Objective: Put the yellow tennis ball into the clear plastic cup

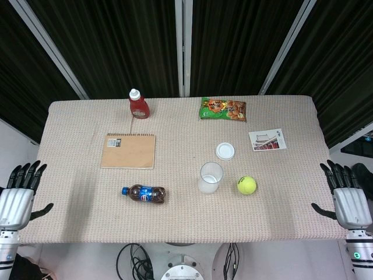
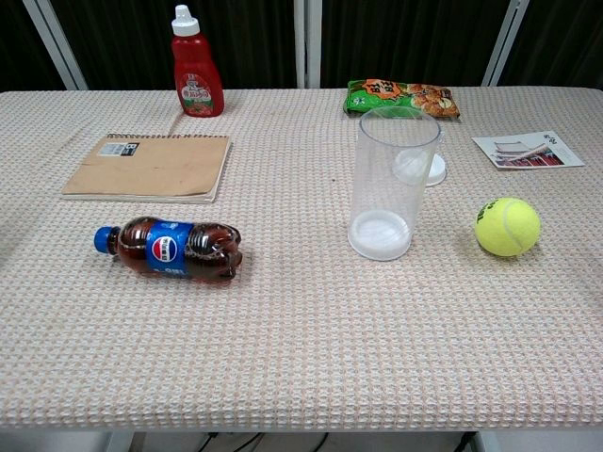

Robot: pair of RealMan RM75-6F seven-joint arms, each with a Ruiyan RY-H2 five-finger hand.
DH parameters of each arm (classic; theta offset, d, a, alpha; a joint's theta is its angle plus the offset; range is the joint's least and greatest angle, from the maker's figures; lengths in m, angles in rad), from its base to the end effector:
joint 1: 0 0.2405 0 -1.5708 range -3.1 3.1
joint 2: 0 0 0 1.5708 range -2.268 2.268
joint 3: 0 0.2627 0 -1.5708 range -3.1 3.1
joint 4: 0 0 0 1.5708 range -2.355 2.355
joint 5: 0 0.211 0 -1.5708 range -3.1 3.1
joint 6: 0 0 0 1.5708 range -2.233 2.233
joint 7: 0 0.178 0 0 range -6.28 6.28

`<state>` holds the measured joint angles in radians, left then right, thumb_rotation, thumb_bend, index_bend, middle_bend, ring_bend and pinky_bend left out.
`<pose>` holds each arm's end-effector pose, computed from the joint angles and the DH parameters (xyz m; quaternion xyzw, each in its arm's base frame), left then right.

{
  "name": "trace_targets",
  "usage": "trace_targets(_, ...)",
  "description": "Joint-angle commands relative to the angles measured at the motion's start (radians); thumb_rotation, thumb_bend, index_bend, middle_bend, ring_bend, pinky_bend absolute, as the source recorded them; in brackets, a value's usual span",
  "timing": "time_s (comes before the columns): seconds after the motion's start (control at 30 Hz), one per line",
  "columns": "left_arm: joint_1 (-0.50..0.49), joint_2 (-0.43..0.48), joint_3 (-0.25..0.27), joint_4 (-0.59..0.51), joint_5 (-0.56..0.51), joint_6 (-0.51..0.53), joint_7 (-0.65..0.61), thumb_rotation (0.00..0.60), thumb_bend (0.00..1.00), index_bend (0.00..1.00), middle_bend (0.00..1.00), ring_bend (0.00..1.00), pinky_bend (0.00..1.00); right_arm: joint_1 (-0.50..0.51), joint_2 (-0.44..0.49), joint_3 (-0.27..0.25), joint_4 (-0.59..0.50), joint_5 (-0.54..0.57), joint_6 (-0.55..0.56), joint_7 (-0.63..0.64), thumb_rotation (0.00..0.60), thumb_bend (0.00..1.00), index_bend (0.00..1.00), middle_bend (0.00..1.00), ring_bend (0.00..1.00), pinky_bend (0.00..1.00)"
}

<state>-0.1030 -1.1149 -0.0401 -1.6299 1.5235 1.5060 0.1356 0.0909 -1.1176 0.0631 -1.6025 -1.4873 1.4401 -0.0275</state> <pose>-0.3055 0.2188 0.1607 -0.6242 -0.3364 -0.3664 0.6025 -0.3217 -0.2204 0.1582 0.6040 -0.3867 0.3694 0.5908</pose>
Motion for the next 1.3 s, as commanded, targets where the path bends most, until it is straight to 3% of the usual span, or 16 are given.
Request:
trace_targets(0.03,0.0,0.002,0.0,-0.003,-0.001,-0.003,-0.005,0.6,0.12,0.0,0.0,0.0,0.01,0.023,0.007,-0.001,-0.029,0.01,-0.042,-0.035,0.6,0.05,0.0,0.0,0.0,0.0)
trace_targets(0.33,0.002,-0.006,0.005,0.001,0.003,-0.003,-0.007,0.6,0.12,0.0,0.0,0.0,0.01,0.194,0.006,0.039,-0.107,0.043,-0.274,-0.193,0.6,0.05,0.0,0.0,0.0,0.0)
trace_targets(0.67,0.01,0.003,0.005,-0.018,-0.006,0.002,0.009,0.6,0.12,0.0,0.0,0.0,0.01,0.339,-0.149,0.05,-0.115,0.241,-0.467,-0.444,0.6,0.06,0.0,0.0,0.0,0.05)
trace_targets(0.83,0.007,0.007,0.004,-0.015,-0.014,-0.009,-0.001,0.6,0.12,0.0,0.0,0.0,0.01,0.367,-0.228,0.046,-0.067,0.283,-0.471,-0.473,0.6,0.06,0.0,0.01,0.0,0.16)
trace_targets(1.0,0.008,0.013,0.005,-0.01,-0.022,-0.016,-0.006,0.6,0.12,0.0,0.0,0.0,0.01,0.385,-0.279,0.04,-0.02,0.259,-0.458,-0.457,0.6,0.07,0.01,0.09,0.11,0.31)
trace_targets(1.1,0.01,0.011,0.006,-0.007,-0.023,-0.016,-0.005,0.6,0.12,0.0,0.0,0.0,0.01,0.396,-0.301,0.034,-0.002,0.247,-0.455,-0.458,0.6,0.1,0.07,0.16,0.22,0.43)
trace_targets(1.3,0.016,0.013,0.006,-0.007,-0.024,-0.008,-0.011,0.6,0.12,0.0,0.0,0.0,0.01,0.419,-0.3,0.024,-0.017,0.301,-0.477,-0.525,0.6,0.15,0.2,0.28,0.34,0.57)
